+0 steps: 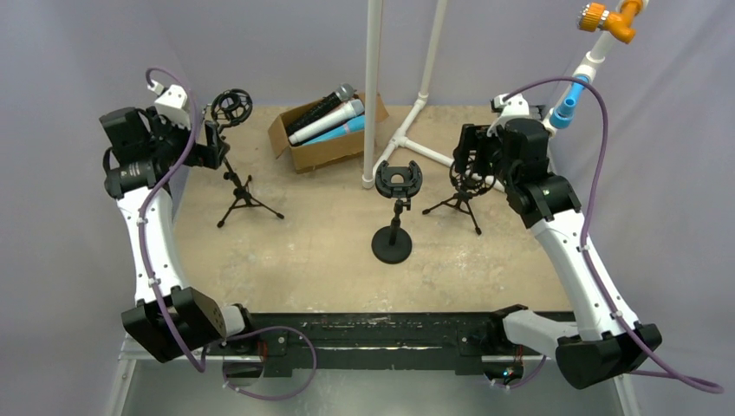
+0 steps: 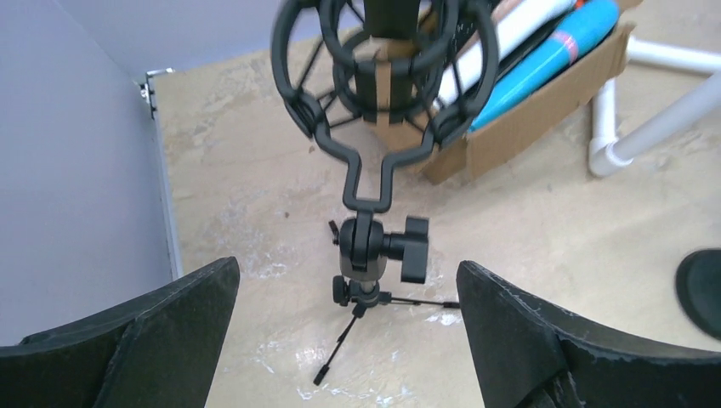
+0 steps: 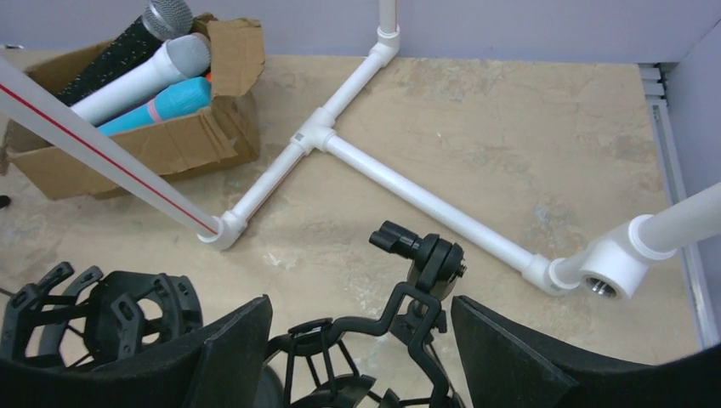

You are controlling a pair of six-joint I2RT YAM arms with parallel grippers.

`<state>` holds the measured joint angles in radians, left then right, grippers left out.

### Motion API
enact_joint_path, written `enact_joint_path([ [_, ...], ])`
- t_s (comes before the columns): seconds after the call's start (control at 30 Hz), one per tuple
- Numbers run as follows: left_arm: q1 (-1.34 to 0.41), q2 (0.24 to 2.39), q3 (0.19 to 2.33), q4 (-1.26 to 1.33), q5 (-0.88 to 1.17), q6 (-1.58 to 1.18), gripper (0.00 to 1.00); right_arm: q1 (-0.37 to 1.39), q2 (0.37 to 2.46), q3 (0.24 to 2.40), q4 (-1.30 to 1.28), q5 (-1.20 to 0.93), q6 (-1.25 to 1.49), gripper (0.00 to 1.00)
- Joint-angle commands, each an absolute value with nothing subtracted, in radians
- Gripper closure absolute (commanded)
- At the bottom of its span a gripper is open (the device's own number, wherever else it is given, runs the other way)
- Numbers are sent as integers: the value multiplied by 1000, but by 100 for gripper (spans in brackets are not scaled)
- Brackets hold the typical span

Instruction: Attach the microphones to the stand

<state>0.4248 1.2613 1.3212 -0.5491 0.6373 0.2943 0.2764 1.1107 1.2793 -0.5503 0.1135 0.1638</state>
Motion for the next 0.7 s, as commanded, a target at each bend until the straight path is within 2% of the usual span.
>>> enact_joint_path([
  [0.0,428,1275,1556,-795,636,192,0,284,1139,1342,-561,190,107,23],
  [0.17,426,1244,1664,-856,754,129,0,284,1164,1349,-573,256,92,39],
  [0.33,363,1232,1714,-944,841,134,0,283,1174,1380,-612,321,62,61],
  [0.5,197,1205,1667,-1004,750,228,0,284,1164,1416,-628,357,28,62],
  [0.67,139,1204,1617,-996,748,234,0,283,1146,1399,-666,371,35,56],
])
